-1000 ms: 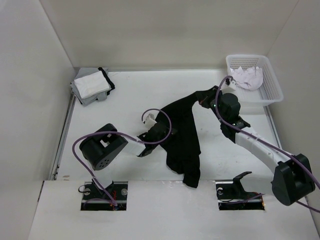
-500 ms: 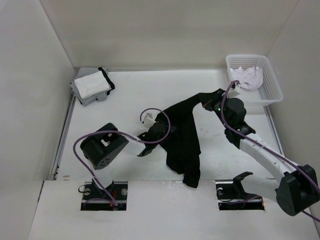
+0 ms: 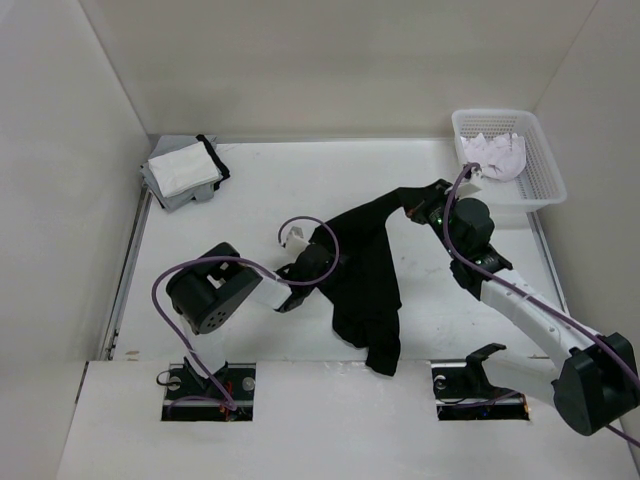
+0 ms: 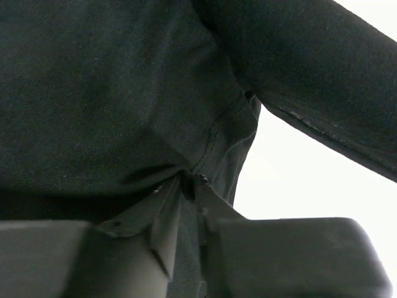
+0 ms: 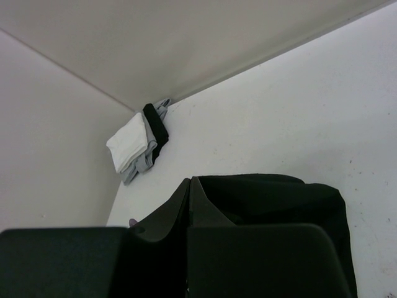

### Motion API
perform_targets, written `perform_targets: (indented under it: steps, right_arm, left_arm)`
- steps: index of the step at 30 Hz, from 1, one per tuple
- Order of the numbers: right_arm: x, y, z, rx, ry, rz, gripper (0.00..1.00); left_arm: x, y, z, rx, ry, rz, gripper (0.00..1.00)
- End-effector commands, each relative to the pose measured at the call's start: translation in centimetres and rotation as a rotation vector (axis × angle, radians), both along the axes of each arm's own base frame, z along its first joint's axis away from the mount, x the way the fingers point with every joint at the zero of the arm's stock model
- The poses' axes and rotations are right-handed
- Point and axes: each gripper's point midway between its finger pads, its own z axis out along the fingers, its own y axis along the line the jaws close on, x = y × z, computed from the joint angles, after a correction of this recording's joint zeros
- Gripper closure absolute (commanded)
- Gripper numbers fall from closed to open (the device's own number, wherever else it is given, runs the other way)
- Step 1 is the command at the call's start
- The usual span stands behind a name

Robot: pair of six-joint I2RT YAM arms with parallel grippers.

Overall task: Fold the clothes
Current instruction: Flatten the tank top out

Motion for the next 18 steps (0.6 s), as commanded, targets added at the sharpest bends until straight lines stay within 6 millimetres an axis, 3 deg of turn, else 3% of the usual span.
perform_targets:
  steps: [1, 5, 9, 12, 13, 14, 16, 18]
  right_arm:
    - [-0.1, 0.0, 1.9, 0.032, -0.061, 0.006, 1.00]
    - [0.5, 0.1, 3.0, 0.046, -0.071, 0.002, 1.00]
    - [4.2, 0.5, 7.2, 0.062, -0.120, -0.019, 1.00]
    - [7.4, 0.6, 13.1, 0.086, -0.187, -0.015, 1.00]
    - [8.2, 0.5, 16.4, 0.099, -0.226, -0.016, 1.00]
    - [8.5, 0.4, 18.7, 0.108, -0.255, -0.018, 1.00]
    - [8.1, -0.1, 24.5, 0.121, -0.337, -0.020, 1.00]
    - [6.5, -0.7, 29.7, 0.137, -0.424, -0.021, 1.00]
  left_arm:
    - [0.6, -0.6, 3.0, -0.059, -0.073, -0.018, 0.92]
    - [1.1, 0.4, 5.9, -0.071, -0.117, -0.044, 1.00]
    - [5.5, 4.4, 12.1, -0.063, -0.236, 0.025, 1.00]
    - [10.7, 8.3, 20.0, -0.084, -0.372, 0.094, 1.00]
    - [12.4, 9.6, 23.3, -0.098, -0.429, 0.115, 1.00]
    - [13.3, 10.5, 25.9, -0.112, -0.472, 0.121, 1.00]
    - [15.0, 13.0, 32.9, -0.145, -0.586, 0.147, 1.00]
    - [15.0, 15.5, 39.6, -0.166, -0.701, 0.171, 1.00]
